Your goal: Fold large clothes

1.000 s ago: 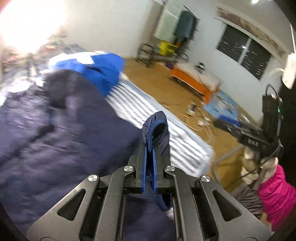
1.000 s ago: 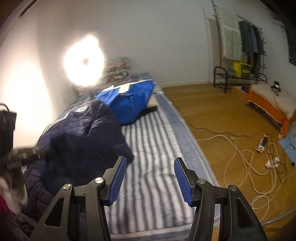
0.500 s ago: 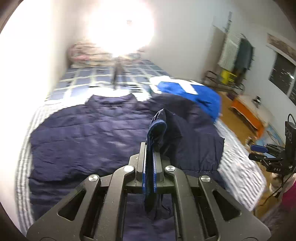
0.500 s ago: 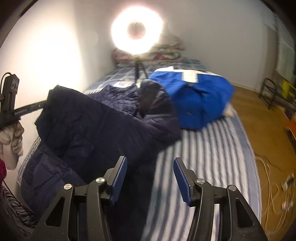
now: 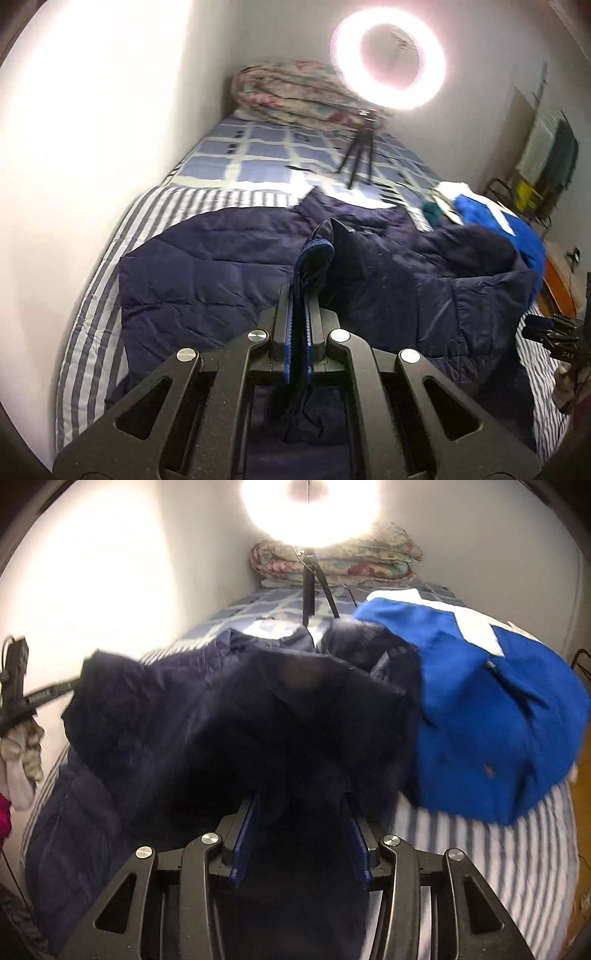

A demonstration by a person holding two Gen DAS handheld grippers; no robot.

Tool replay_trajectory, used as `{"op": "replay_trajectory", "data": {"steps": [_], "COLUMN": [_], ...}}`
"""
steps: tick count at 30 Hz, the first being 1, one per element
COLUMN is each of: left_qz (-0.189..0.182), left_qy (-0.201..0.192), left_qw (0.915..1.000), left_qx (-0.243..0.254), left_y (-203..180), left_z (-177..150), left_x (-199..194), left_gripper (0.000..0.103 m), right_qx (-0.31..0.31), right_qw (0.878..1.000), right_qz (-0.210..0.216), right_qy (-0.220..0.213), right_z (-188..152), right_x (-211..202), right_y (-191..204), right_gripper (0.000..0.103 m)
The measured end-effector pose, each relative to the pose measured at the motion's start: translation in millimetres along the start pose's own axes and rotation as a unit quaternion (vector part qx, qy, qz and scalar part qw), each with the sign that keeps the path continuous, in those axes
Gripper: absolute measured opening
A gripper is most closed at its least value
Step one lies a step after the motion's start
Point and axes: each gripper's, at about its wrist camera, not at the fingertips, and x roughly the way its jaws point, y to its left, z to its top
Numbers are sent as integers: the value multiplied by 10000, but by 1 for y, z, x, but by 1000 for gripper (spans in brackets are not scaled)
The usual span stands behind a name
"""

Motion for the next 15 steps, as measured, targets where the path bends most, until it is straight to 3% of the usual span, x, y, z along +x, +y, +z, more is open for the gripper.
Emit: {"op": "replay_trajectory", "data": {"steps": [5,7,12,14,15], "left_qz": [211,281,354,592,692], "left_qy": [178,285,604,621,647], "left_qw": [9995,9989,9970,9959,9950], "left_qx": [-162,-242,-319,-294,-318], "left_y": [33,46,60,60,61], "left_z": [-4,-8,-15,-15,-15], "left_x": [39,53,89,97,99], "left_gripper": [3,3,6,7,16], "right_qx": [32,409,328,318,350], "right_qw": [9931,9917,9845,9829,9829], "right_qz": [-1174,-1220,-1707,-1793,-1785], "right_qy": [-75,10,211,265,301], "right_z": [18,18,13,14,15], "right_x": [45,59,78,78,77], "right_y": [-20,-38,-38,-36,-35], "right_gripper": [44,35,32,32,32]}}
